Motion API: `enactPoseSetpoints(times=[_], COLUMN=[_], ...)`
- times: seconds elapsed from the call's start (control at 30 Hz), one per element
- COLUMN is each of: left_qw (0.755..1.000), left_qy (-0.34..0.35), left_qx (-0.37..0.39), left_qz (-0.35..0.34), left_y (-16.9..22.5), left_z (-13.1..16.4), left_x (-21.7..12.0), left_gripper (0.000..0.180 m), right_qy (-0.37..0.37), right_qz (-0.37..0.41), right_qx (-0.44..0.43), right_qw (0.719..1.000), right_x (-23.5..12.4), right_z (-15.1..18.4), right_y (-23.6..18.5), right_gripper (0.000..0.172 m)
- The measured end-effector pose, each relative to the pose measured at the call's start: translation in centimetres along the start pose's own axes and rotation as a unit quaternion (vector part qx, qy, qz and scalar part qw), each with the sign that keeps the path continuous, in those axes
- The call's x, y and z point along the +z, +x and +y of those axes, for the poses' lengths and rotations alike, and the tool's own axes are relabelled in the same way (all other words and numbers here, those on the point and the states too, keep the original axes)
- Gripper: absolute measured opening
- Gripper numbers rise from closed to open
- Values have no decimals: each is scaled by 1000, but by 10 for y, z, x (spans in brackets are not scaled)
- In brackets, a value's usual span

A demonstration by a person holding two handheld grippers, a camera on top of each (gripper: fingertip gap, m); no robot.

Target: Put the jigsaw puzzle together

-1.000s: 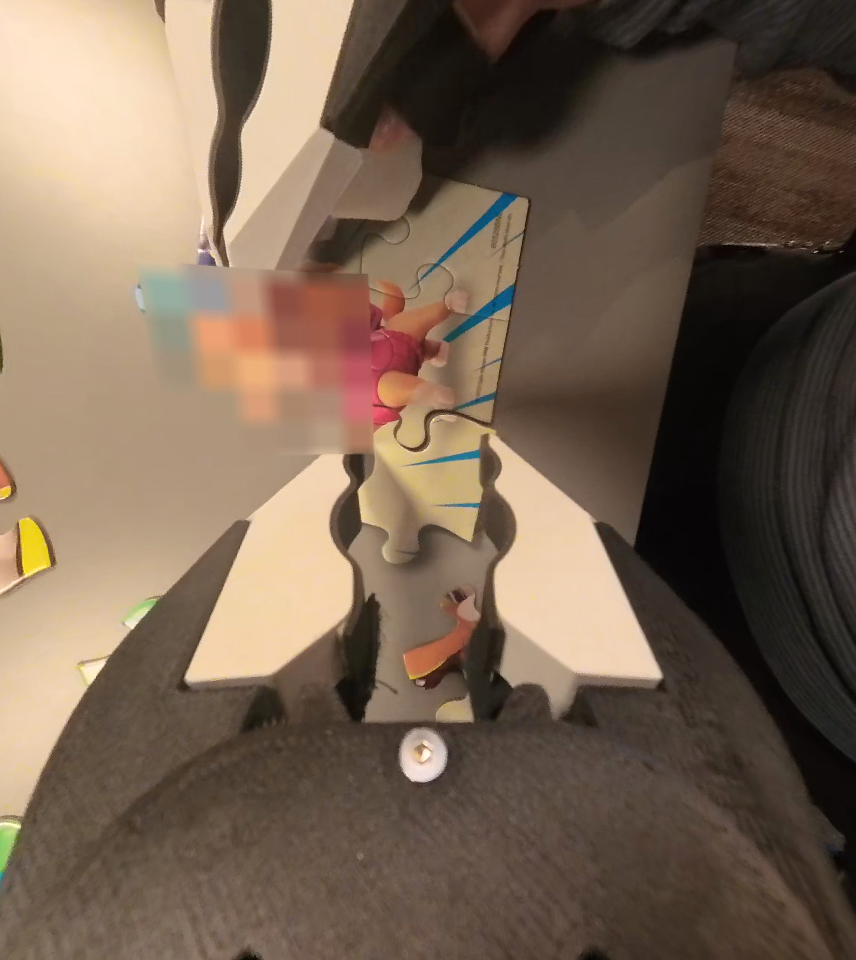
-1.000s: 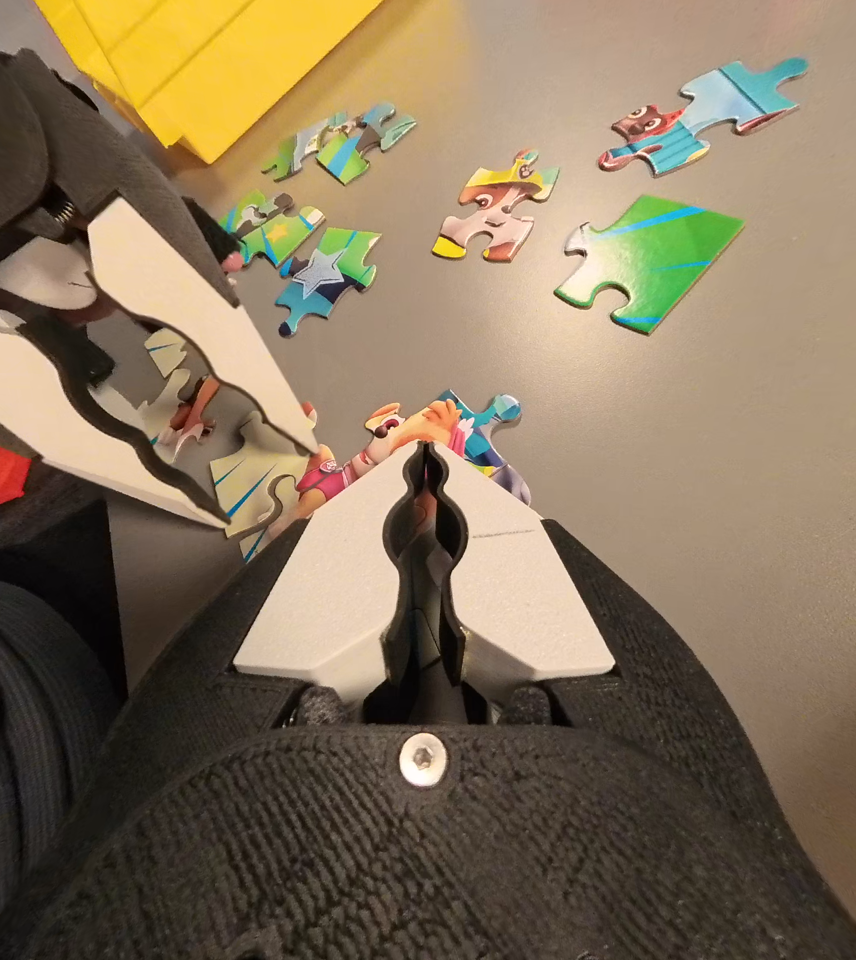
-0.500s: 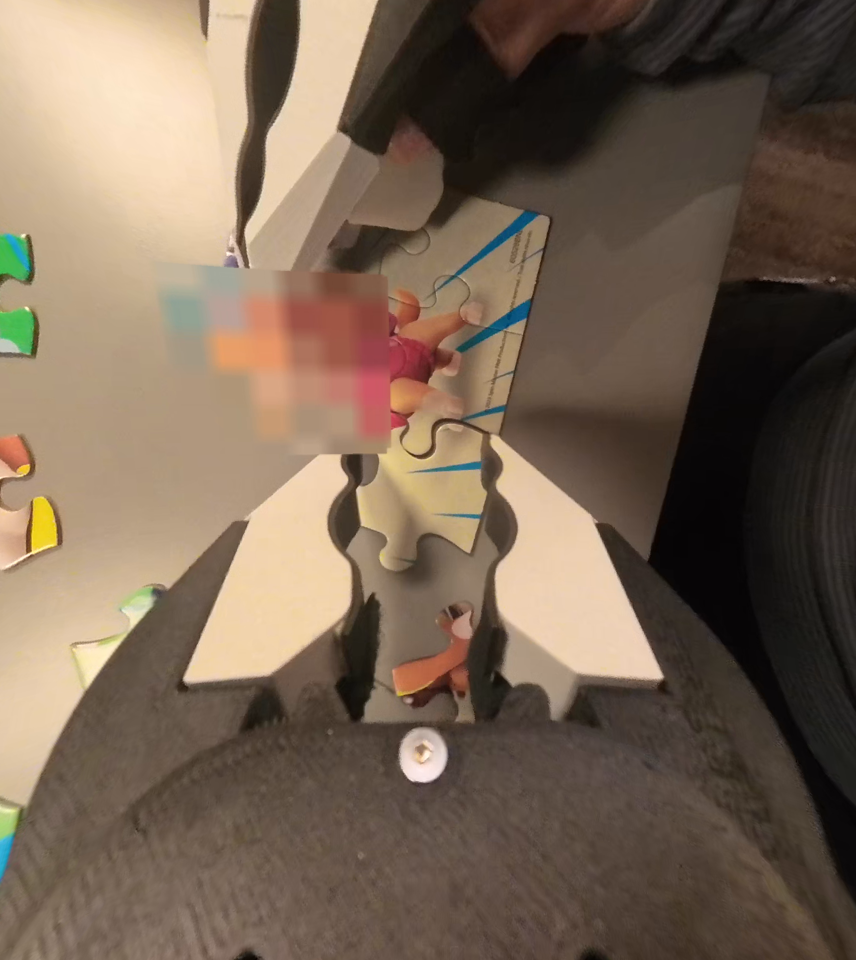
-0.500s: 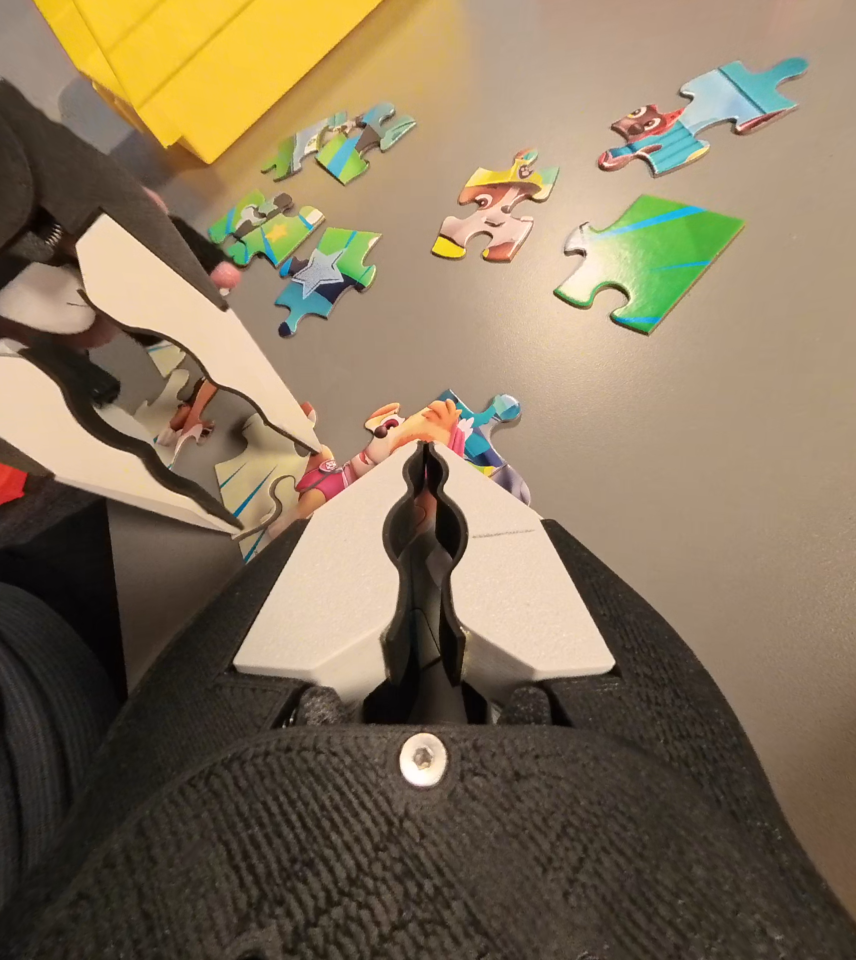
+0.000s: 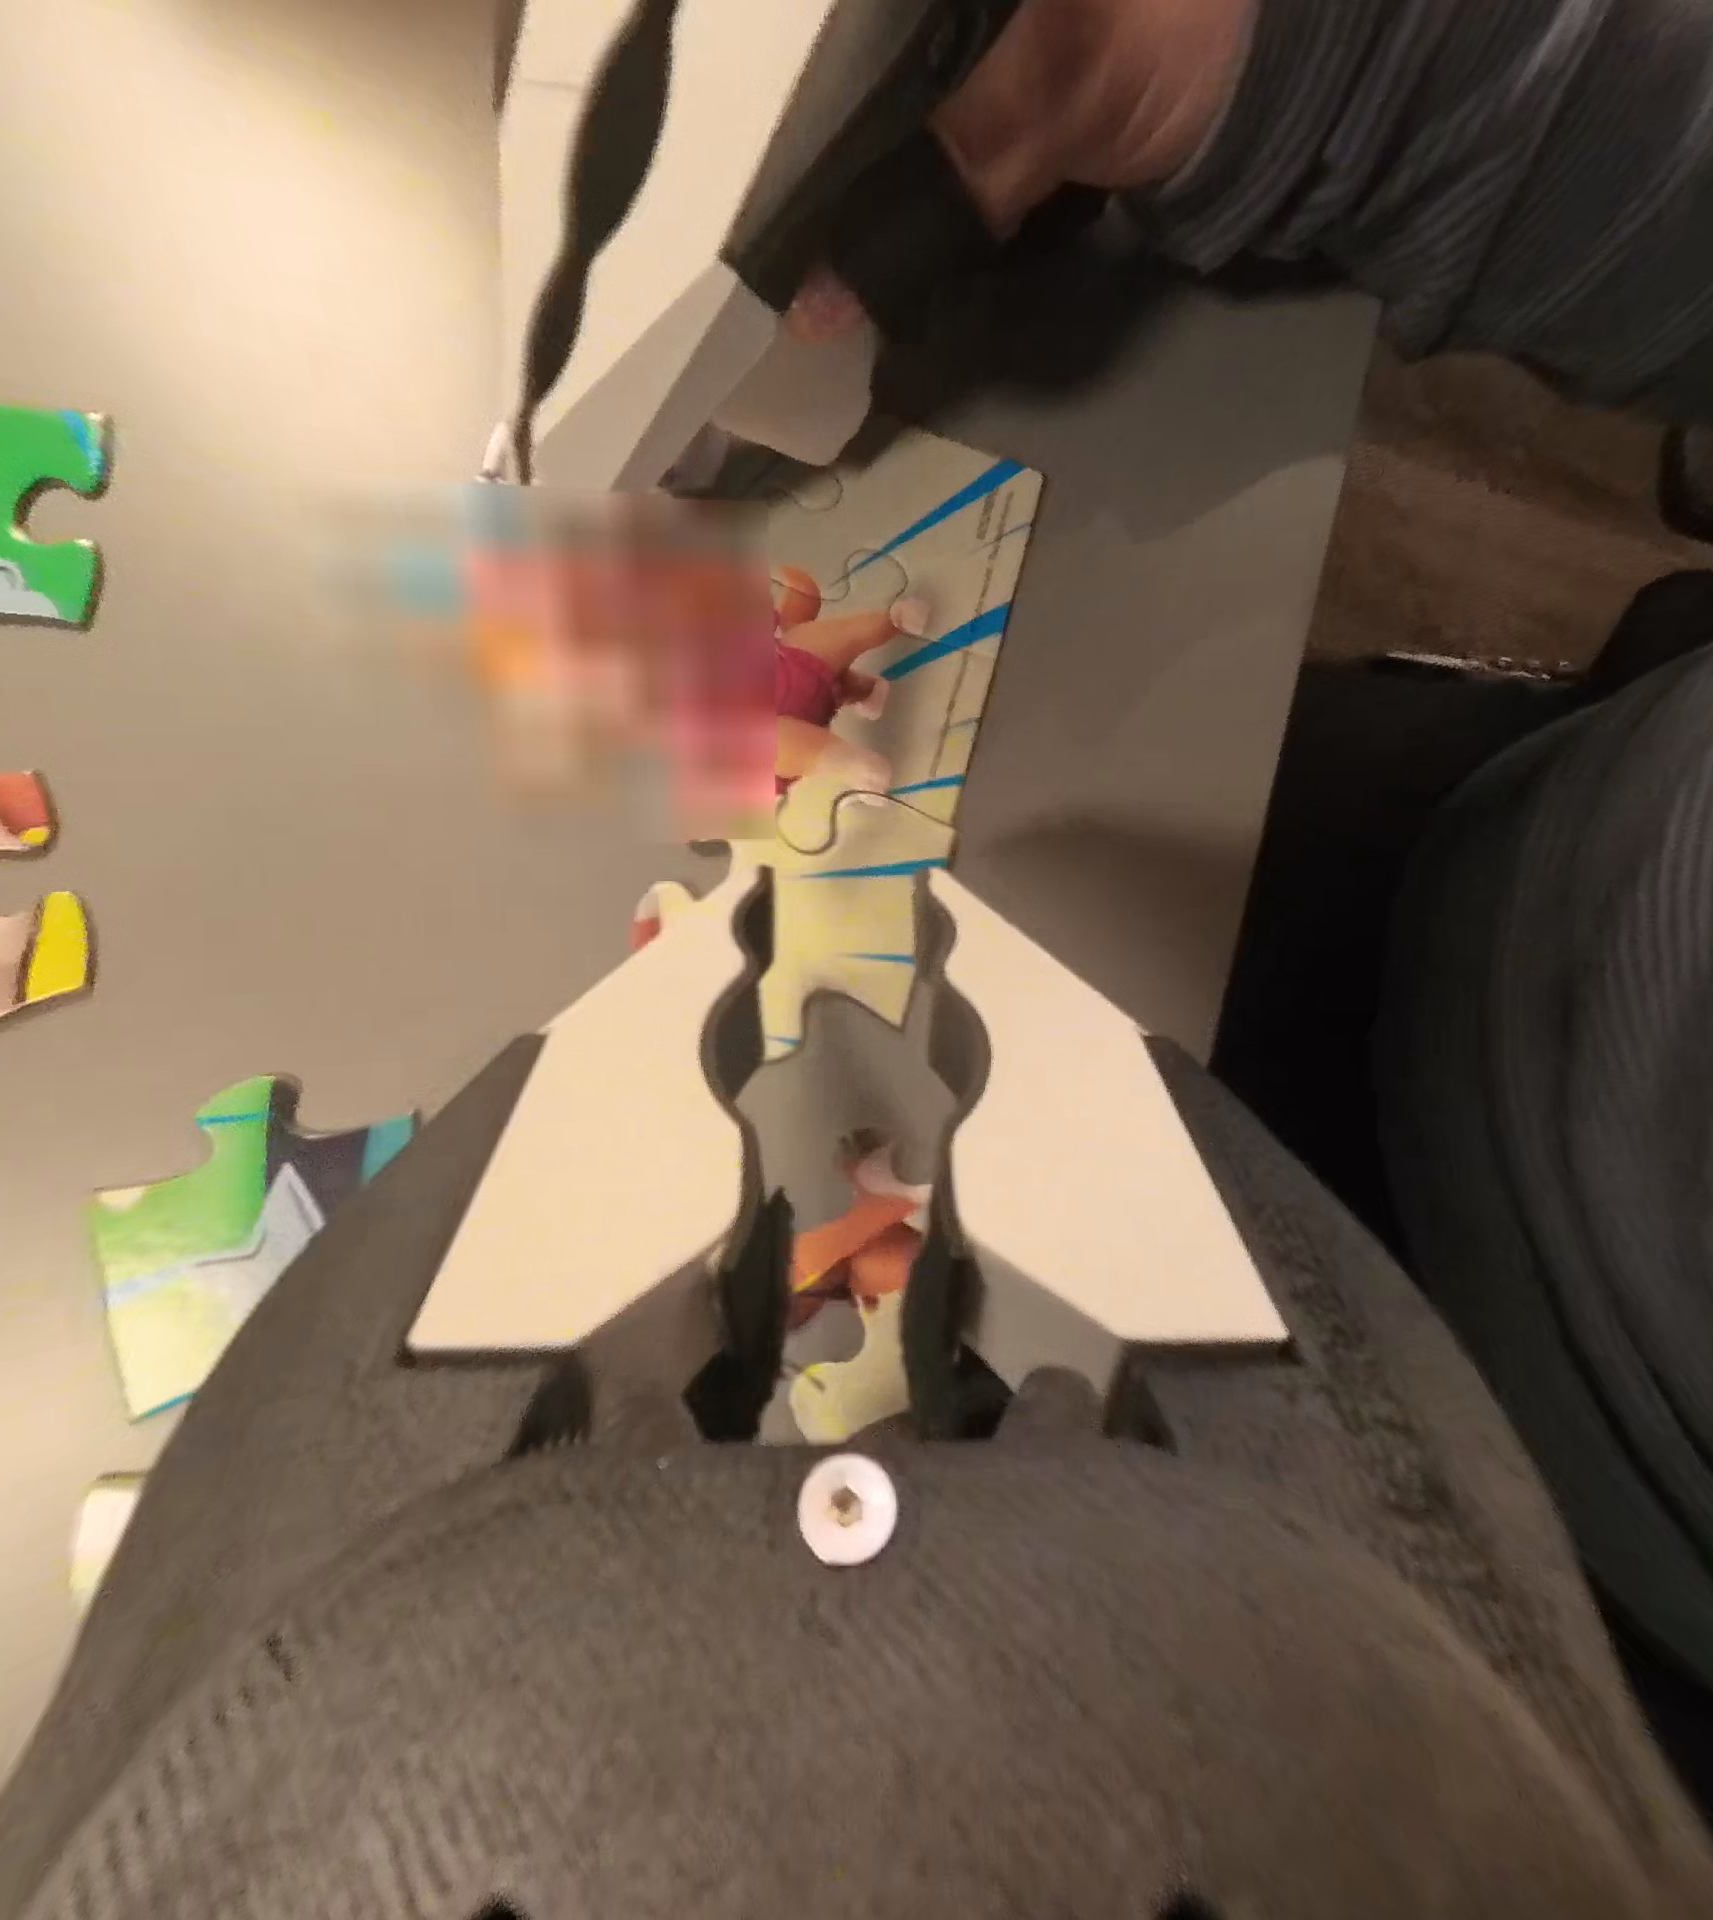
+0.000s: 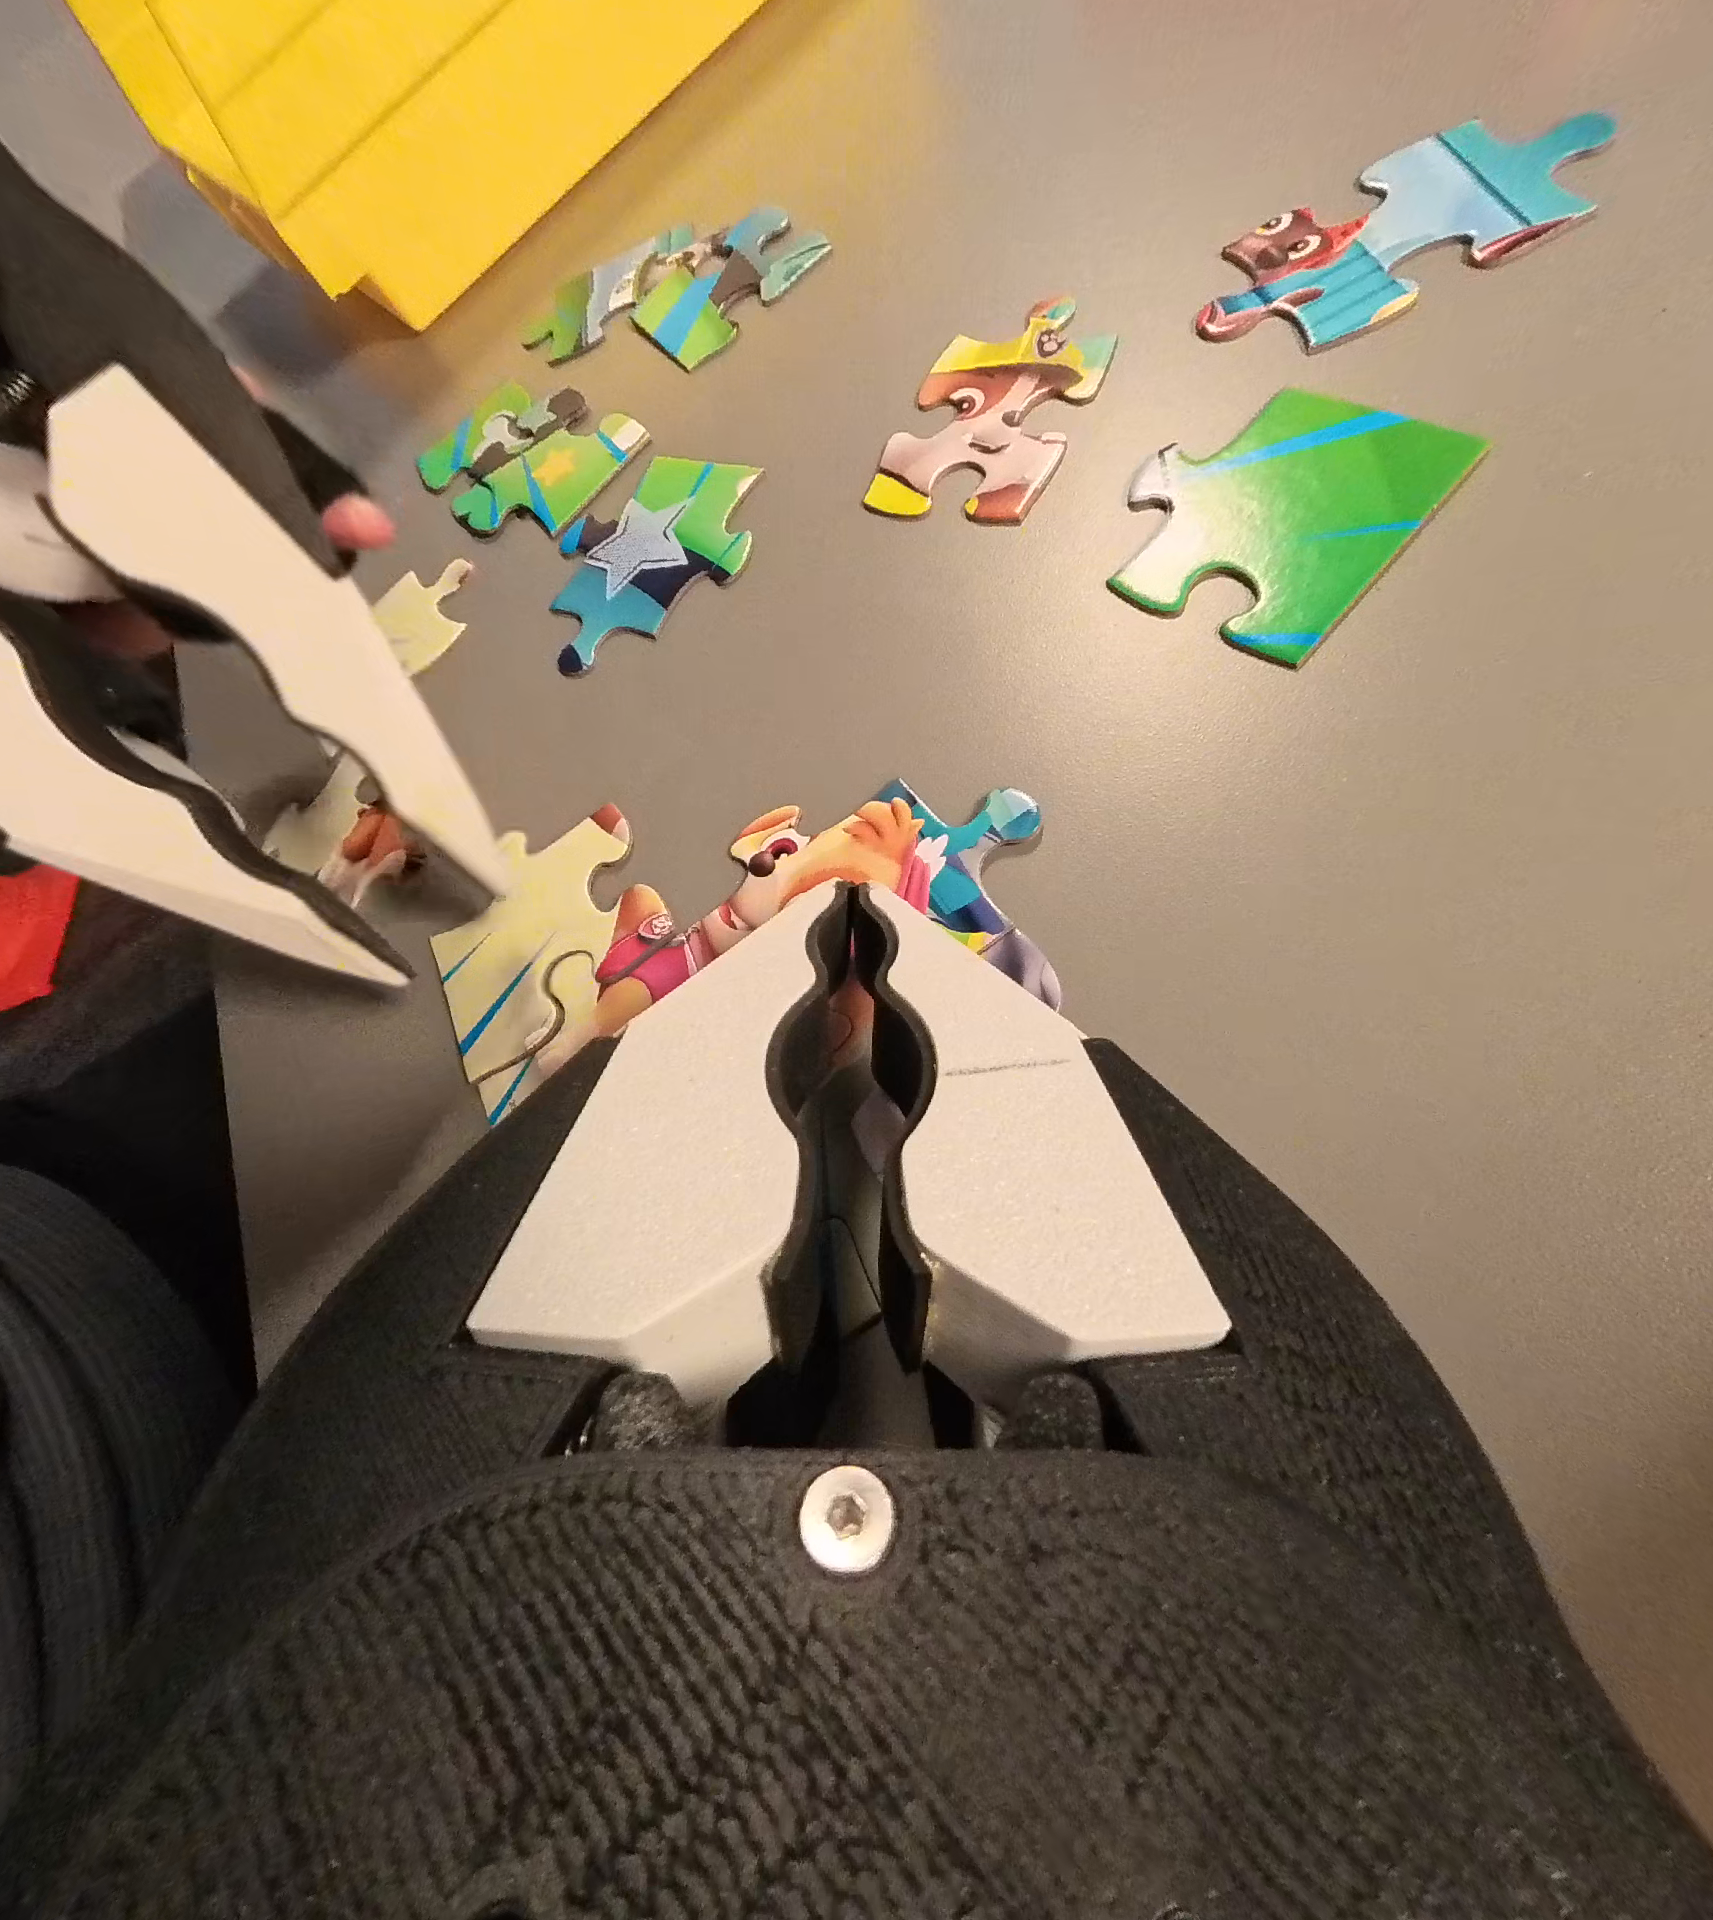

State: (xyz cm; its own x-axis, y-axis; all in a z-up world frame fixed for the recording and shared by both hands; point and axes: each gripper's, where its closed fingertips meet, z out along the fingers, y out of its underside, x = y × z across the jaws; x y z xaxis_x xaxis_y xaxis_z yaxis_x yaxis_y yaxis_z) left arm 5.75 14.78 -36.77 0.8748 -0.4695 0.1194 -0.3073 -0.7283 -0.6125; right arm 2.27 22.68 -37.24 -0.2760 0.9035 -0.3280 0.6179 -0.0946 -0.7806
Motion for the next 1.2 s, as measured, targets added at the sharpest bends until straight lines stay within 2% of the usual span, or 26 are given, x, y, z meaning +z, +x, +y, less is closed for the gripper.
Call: enactPoseSetpoints(times=[0.17,0.67,0.73,0.8,0.87,1.07,1.2], left_qw=[999,998,999,998,996,997,996], left_qy=[-15,-16,-10,43,67,3,-7], left_qx=[-8,-44,-33,-35,-44,-24,-11], left_qz=[40,46,30,-5,-43,-75,-83], left_y=[8,12,10,-1,-18,-28,-26], left_z=[10,4,0,-19,-28,-12,-11], left_x=[5,19,16,8,2,20,25], left_gripper=[1,0,0,0,0,0,0], right_qy=[0,0,0,0,0,0,1], right_qz=[-1,-1,-2,-2,-1,-1,-1], right_qx=[1,2,2,2,2,2,3], right_qw=[1000,1000,1000,1000,1000,1000,1000], right_x=[0,0,0,0,0,0,0], right_z=[0,0,0,0,0,0,0], right_y=[0,0,0,0,0,0,0], right_gripper=[0,0,0,0,0,0,0])
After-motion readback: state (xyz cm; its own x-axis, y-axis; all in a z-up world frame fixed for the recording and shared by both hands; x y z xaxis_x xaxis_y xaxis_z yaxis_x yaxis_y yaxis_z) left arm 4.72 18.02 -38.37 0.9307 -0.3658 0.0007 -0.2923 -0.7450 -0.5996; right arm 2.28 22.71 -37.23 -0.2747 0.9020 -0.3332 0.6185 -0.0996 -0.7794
